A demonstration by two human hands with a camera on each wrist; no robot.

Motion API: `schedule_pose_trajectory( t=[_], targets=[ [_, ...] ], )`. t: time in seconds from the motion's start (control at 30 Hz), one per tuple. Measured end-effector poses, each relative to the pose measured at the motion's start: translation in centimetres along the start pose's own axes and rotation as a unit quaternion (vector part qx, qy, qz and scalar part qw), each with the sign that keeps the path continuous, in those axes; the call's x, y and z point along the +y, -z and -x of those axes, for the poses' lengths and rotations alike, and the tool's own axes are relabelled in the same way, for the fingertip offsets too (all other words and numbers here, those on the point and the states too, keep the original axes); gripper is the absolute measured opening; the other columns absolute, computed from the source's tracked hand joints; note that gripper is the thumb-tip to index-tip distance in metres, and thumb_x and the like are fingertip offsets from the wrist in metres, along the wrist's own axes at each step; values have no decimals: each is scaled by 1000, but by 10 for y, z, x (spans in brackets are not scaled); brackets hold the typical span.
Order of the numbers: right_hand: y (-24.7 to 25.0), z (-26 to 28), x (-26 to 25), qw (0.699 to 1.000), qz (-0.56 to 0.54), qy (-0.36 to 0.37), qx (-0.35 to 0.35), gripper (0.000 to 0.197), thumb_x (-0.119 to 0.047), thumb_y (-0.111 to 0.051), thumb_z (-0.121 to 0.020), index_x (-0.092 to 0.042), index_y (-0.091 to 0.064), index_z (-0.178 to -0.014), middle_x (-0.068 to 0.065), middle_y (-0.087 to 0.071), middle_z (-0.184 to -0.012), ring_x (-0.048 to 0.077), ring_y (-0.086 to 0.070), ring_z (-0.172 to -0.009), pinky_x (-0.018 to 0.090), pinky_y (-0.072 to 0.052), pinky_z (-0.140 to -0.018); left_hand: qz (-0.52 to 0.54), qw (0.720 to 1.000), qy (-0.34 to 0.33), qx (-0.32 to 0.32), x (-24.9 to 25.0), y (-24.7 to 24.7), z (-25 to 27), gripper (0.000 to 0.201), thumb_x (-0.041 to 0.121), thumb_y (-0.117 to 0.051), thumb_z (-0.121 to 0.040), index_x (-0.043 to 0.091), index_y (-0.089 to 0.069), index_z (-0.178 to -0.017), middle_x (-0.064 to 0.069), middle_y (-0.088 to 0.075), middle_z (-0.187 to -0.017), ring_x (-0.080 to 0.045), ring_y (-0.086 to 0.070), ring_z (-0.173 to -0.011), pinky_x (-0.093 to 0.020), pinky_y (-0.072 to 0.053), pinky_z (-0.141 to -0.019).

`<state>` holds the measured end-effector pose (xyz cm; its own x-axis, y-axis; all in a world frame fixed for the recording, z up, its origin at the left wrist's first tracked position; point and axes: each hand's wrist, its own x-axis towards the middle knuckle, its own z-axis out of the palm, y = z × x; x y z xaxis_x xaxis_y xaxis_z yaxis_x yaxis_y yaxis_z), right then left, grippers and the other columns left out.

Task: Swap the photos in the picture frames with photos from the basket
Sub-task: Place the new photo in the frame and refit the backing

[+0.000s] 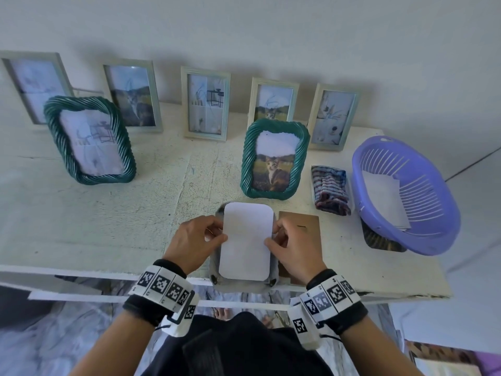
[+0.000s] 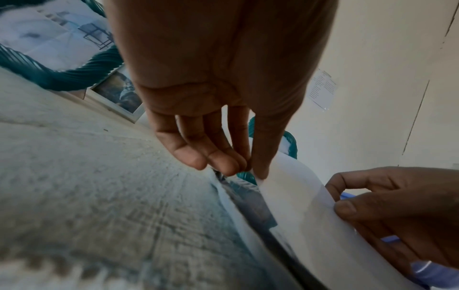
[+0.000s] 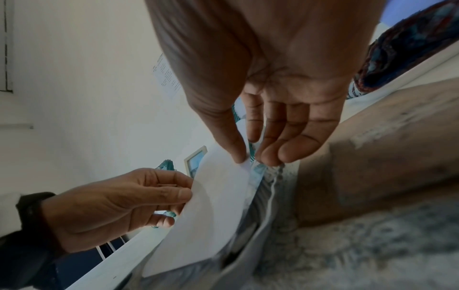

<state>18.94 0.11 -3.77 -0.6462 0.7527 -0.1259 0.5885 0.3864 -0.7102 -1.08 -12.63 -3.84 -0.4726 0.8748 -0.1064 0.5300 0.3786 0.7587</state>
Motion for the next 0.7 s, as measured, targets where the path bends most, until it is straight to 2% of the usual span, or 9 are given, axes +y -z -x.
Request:
schedule_pose_trajectory(
  t=[0.2,0.3,0.5,0.6,0.63,0.7],
  targets=[
    [-4,0,-5,998,59,14,1,16,-28,-65,-89,-23,-49,-91,-10,-51,-66,5,-49,-60,16,-33,-54,-22,1000,-4,12,-8,-5,0,14,22,-74,-83,17,-69,-95,6,-65,-86,-7,-62,-78,-29,-52,-75],
    [-5,0,-5,998,69,13,-1,15,-27,-64,-90,-22,-51,-93,-11,-51,-66,5,-49,-60,18,-37,-55,-34,999,-9,13,-10,-8,0,17,23,-75,-82,16,-70,-96,5,-60,-86,-7,-60,-76,-26,-52,-74],
    [-6,-1,-9,995,95,11,-5,13,-26,-63,-90,-19,-54,-94,-6,-59,-71,6,-51,-61,13,-37,-58,-41,999,-13,11,-13,-10,0,23,25,-75,-82,18,-67,-103,9,-51,-88,-1,-57,-74,-15,-44,-68],
    [-8,-3,-9,994,106,4,-11,14,-28,-64,-89,-18,-55,-94,-5,-61,-73,10,-54,-63,22,-42,-63,-42,999,-16,12,-15,-10,-1,32,25,-75,-82,20,-65,-113,10,-50,-87,1,-55,-74,-13,-41,-68],
    [-8,-3,-8,994,110,1,-13,14,-28,-64,-89,-18,-56,-95,-4,-61,-74,10,-53,-64,21,-41,-63,-42,999,-18,12,-15,-10,-1,36,25,-75,-82,20,-65,-116,10,-50,-87,0,-55,-74,-14,-42,-69],
    [-9,-3,-9,993,114,-1,-14,17,-28,-64,-89,-17,-58,-100,-5,-60,-76,8,-51,-65,12,-34,-59,-39,999,-21,12,-16,-11,-1,41,24,-75,-83,19,-63,-121,9,-49,-87,-1,-55,-74,-18,-45,-72]
  ],
)
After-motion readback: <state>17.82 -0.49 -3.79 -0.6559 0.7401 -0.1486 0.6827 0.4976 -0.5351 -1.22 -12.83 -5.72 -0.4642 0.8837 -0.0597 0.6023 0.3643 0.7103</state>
